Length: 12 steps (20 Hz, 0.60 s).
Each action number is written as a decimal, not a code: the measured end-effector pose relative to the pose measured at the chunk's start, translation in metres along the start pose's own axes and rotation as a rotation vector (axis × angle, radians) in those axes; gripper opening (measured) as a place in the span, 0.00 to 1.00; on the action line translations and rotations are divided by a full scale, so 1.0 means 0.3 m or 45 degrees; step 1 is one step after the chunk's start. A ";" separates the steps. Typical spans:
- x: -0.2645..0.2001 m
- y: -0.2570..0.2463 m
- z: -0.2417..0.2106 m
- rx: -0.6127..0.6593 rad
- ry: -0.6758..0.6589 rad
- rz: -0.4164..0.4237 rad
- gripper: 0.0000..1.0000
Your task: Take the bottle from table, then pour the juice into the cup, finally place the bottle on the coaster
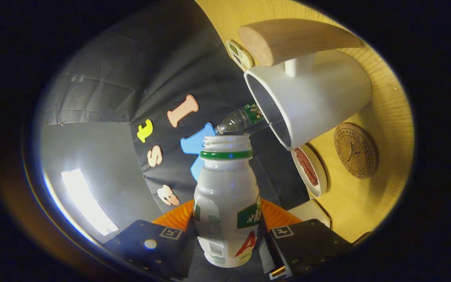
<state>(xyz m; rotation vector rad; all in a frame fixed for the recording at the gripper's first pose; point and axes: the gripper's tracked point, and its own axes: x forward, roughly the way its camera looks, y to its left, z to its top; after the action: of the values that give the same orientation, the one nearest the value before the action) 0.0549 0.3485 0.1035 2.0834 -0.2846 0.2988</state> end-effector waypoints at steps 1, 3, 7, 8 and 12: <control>0.003 0.001 0.000 0.005 -0.003 0.002 0.67; 0.000 0.001 0.004 0.011 -0.006 0.004 0.67; 0.006 0.007 0.010 0.018 -0.008 0.009 0.67; 0.005 0.006 0.009 0.021 -0.008 0.009 0.67; 0.003 0.003 0.014 0.029 -0.011 0.006 0.67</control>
<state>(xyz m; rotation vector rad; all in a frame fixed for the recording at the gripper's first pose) 0.0559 0.3443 0.1024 2.1068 -0.2925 0.2976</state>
